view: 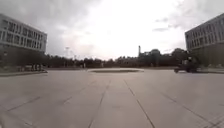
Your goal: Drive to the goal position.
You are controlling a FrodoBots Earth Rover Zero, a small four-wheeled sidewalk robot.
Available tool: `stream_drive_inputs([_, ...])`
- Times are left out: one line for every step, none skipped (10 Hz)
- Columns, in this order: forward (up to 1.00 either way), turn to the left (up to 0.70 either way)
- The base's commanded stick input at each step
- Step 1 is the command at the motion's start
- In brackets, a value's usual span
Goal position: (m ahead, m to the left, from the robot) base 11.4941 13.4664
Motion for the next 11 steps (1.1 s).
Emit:
stream_drive_inputs([0.7, 0.0])
stream_drive_inputs([0.7, 0.02])
stream_drive_inputs([0.7, 0.03])
stream_drive_inputs([0.7, 0.03])
stream_drive_inputs([0.7, 0.03])
stream_drive_inputs([0.7, 0.03])
stream_drive_inputs([0.7, 0.03])
stream_drive_inputs([0.7, 0.03])
stream_drive_inputs([0.7, 0.03])
stream_drive_inputs([0.7, 0.03])
stream_drive_inputs([0.7, 0.03])
